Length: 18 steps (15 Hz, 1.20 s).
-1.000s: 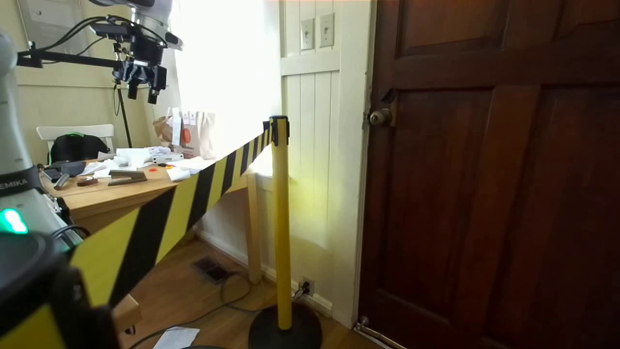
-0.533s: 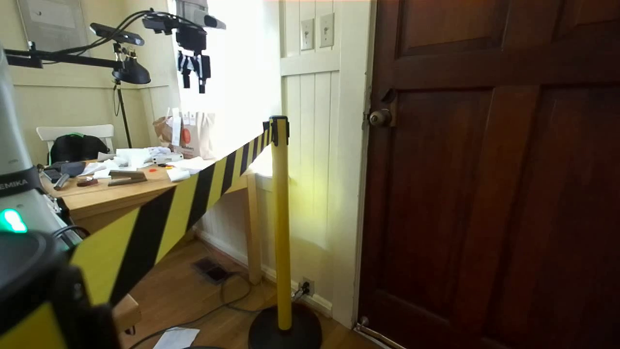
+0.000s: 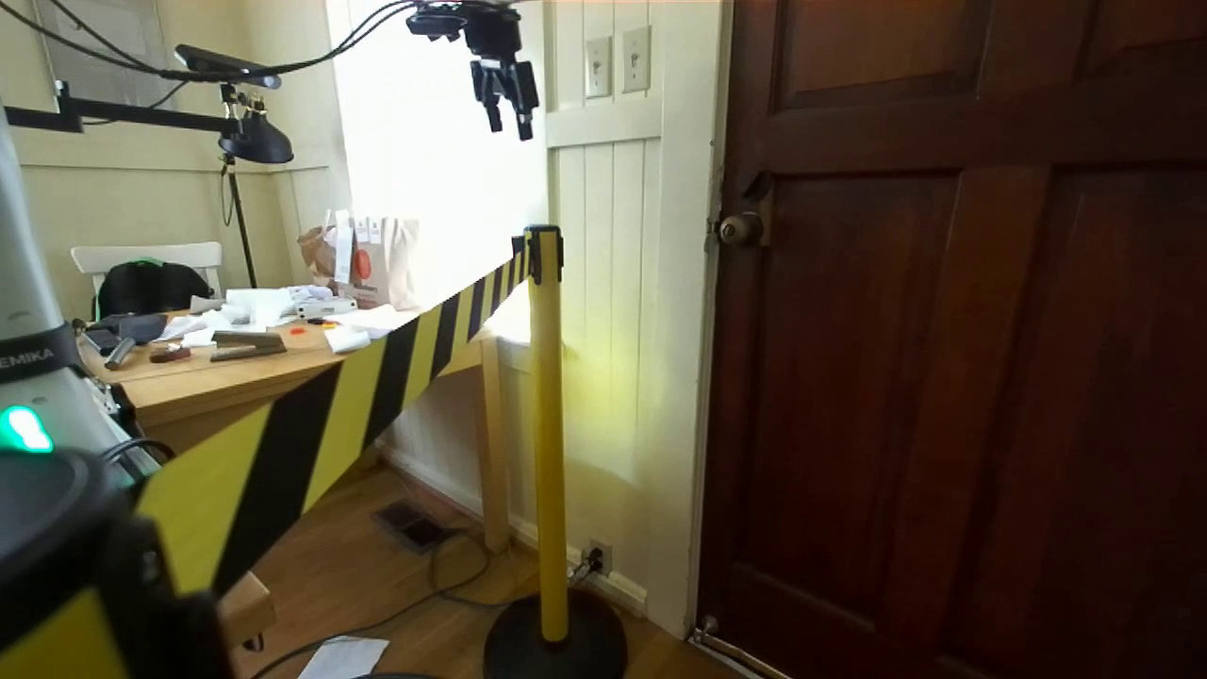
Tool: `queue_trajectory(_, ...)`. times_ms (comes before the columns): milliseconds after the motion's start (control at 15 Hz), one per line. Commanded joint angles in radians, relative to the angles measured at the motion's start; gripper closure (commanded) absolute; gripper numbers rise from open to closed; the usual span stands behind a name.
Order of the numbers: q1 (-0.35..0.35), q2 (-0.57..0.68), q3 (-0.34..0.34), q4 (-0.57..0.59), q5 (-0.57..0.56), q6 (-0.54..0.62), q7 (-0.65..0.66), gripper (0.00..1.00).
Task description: Turn the door lock to the left
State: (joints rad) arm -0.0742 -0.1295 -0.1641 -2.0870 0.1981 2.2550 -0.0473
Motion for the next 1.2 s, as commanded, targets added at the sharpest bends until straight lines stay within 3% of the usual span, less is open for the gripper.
queue_trajectory(0, -0.035, 0.204, -0.03, 0.242, 0.052, -0.018, -0.104, 0.0)
queue_trajectory(200, -0.092, 0.336, -0.04, 0.416, 0.068, -0.08, -0.214, 0.0)
queue_trajectory(267, -0.111, 0.361, -0.037, 0.451, 0.064, -0.099, -0.195, 0.0)
queue_trajectory(333, -0.098, 0.271, -0.02, 0.324, 0.025, -0.036, -0.158, 0.0)
queue_trajectory(467, -0.125, 0.328, -0.019, 0.394, 0.027, -0.06, -0.173, 0.0)
queue_trajectory(733, -0.128, 0.35, -0.015, 0.424, 0.027, -0.07, -0.174, 0.0)
queue_trajectory(1133, -0.211, 0.528, -0.02, 0.64, 0.052, -0.086, -0.202, 0.0)
